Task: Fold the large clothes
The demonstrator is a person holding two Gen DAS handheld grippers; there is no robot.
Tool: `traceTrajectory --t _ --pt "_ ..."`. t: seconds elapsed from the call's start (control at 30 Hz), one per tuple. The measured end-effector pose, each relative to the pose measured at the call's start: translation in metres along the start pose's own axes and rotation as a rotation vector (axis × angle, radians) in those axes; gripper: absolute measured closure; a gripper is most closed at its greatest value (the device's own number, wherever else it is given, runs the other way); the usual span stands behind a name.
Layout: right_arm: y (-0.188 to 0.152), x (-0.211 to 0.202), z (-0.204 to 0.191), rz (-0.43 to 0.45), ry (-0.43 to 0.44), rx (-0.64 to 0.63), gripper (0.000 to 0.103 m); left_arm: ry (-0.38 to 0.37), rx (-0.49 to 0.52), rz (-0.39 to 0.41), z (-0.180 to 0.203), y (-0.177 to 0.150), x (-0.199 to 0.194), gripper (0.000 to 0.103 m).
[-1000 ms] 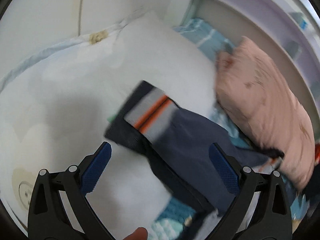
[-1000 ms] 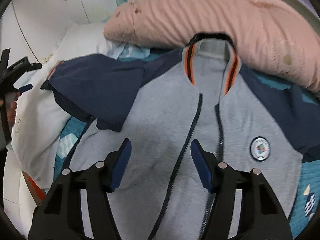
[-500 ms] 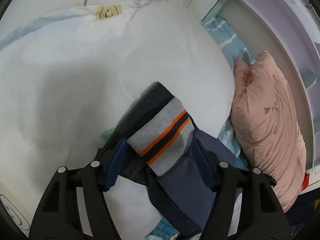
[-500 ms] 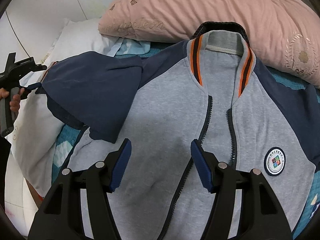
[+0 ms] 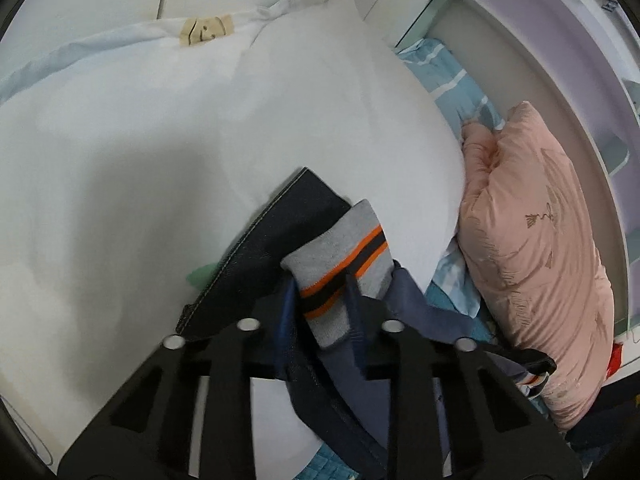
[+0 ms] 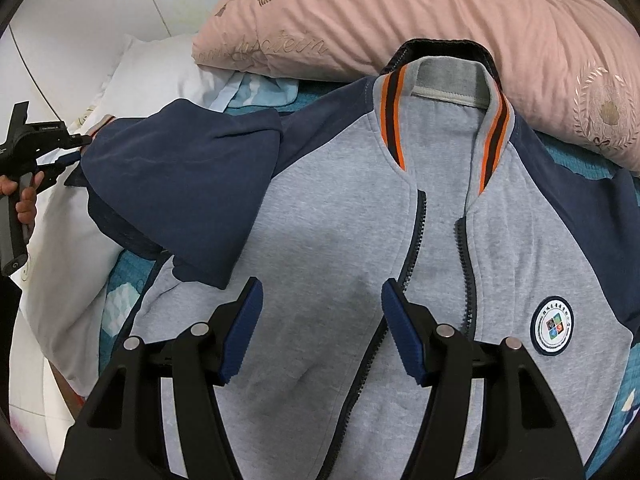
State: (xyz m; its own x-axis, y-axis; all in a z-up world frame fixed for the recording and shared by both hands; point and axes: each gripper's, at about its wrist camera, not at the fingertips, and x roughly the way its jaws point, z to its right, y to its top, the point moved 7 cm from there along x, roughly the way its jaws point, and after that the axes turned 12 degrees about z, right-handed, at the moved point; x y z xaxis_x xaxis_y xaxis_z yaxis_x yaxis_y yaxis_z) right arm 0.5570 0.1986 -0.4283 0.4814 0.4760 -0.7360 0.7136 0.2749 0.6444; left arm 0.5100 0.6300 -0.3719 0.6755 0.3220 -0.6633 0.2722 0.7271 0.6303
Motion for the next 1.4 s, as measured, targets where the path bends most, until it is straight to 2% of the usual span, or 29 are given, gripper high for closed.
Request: traceTrajectory --t 0.1,0.2,0.23,0.27,0.37,0.4,0.47,0.57,0.7,0.73,0.83,0.93,1.0,1.27,1.4 --pt "0.001 0.004 -0.003 0.005 0.008 -0.001 0.044 -0.035 0.033 0.049 0.007 0.007 -0.009 0.097" --pt "0.002 0.012 -0.012 0.006 0.041 -0.015 0.044 -0.119 0.054 0.123 0.024 0.018 -0.037 0.098" --pt "0.002 0.016 -0.016 0.006 0.056 -0.022 0.05 -0.144 0.064 0.145 0.031 0.021 -0.047 0.098" --pt "0.003 0.021 -0.02 0.006 0.064 -0.028 0.068 -0.18 0.069 0.164 0.041 0.025 -0.058 0.098" --pt "0.004 0.037 -0.03 -0.015 0.102 -0.024 0.092 -0.293 0.076 0.208 0.072 0.036 -0.093 0.098" --pt "0.003 0.044 -0.034 -0.023 0.118 -0.024 0.095 -0.327 0.08 0.223 0.083 0.039 -0.104 0.098" --pt "0.002 0.054 -0.037 -0.041 0.138 -0.01 0.096 -0.397 0.118 0.243 0.114 0.042 -0.126 0.098" --pt "-0.001 0.065 -0.026 -0.067 0.153 0.081 0.097 -0.538 0.129 0.247 0.165 0.037 -0.154 0.098" --pt "0.0 0.05 0.002 -0.042 0.135 0.161 0.096 -0.672 0.149 0.205 0.224 0.009 -0.169 0.098" --pt "0.001 0.041 0.014 -0.026 0.126 0.178 0.095 -0.715 0.156 0.168 0.246 -0.008 -0.166 0.098" --pt "0.005 0.014 0.05 0.022 0.083 0.207 0.094 -0.745 0.173 0.087 0.286 -0.048 -0.149 0.098" --pt "0.004 -0.013 0.093 0.061 0.025 0.214 0.094 -0.736 0.22 0.032 0.326 -0.097 -0.128 0.098" --pt "0.001 -0.029 0.123 0.078 -0.021 0.214 0.094 -0.727 0.226 -0.044 0.346 -0.137 -0.11 0.098" --pt "-0.037 -0.079 0.229 0.076 -0.177 0.245 0.094 -0.628 0.281 -0.225 0.374 -0.276 -0.046 0.098" --pt "-0.053 -0.105 0.275 0.081 -0.23 0.274 0.093 -0.595 0.293 -0.269 0.378 -0.317 -0.024 0.098"
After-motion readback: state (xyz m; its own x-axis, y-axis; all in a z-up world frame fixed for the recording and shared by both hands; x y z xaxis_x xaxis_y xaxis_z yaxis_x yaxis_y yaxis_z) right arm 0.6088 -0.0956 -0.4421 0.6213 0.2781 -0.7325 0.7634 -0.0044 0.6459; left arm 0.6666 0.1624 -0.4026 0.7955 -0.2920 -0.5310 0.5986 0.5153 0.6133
